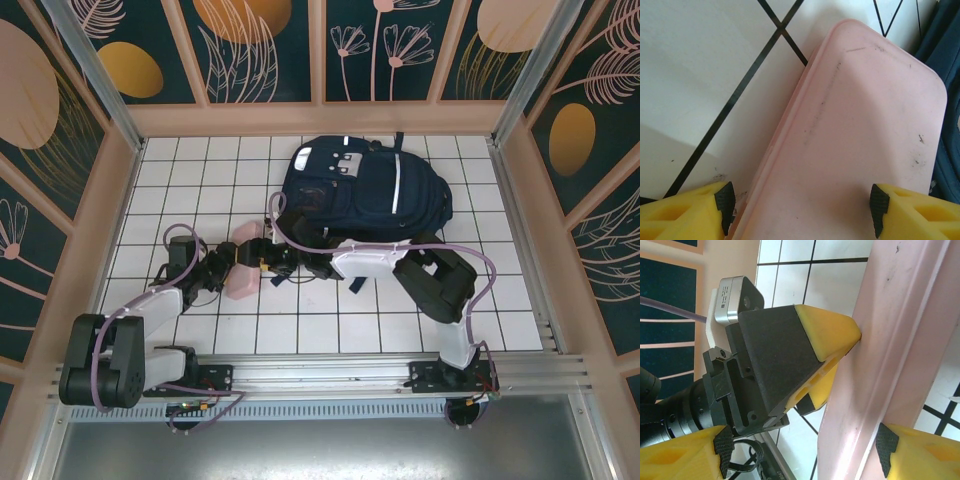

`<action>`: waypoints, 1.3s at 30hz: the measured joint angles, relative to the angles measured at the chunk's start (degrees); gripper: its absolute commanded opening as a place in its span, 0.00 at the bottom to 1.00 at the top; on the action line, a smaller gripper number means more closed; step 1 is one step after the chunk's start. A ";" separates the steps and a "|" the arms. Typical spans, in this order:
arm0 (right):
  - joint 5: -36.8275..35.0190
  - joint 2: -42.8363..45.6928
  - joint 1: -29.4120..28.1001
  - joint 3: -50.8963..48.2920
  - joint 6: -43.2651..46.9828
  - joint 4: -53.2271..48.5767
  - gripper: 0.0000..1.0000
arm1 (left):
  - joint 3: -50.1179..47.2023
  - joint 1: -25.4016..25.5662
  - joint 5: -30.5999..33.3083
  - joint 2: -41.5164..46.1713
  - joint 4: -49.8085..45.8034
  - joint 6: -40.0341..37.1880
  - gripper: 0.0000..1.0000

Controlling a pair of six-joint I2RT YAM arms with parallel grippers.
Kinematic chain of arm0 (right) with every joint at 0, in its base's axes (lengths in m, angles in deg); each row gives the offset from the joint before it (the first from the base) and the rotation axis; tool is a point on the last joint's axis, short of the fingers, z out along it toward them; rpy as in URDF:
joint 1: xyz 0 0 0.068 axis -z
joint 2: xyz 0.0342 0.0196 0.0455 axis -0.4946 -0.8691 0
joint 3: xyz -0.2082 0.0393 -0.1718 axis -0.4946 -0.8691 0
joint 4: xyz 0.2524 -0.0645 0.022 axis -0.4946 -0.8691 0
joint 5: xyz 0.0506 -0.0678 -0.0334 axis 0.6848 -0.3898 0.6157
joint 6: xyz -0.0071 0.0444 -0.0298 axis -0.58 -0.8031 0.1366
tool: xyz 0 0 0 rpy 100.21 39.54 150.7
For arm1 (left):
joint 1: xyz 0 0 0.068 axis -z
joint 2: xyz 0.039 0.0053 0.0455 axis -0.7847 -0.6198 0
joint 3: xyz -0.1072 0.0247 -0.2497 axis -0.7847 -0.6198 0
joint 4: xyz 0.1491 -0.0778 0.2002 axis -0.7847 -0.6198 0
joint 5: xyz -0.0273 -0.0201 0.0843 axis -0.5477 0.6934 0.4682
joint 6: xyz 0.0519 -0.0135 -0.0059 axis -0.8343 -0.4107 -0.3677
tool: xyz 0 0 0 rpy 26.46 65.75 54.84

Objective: Pack books, pencil case, and school supplies into a backpack

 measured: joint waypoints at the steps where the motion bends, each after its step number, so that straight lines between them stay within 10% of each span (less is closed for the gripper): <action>1: 0.20 -0.39 0.00 0.48 -0.02 -0.04 0.77 | -0.11 -0.11 0.59 0.59 -0.52 0.04 0.74; 33: -10.03 -1.64 -0.20 4.11 10.38 -10.23 0.87 | -5.27 0.74 -6.45 8.79 -3.72 3.56 0.72; 39: -14.97 2.56 -0.59 4.22 15.61 -13.31 0.98 | 3.91 1.22 1.27 15.34 -20.22 -3.15 0.75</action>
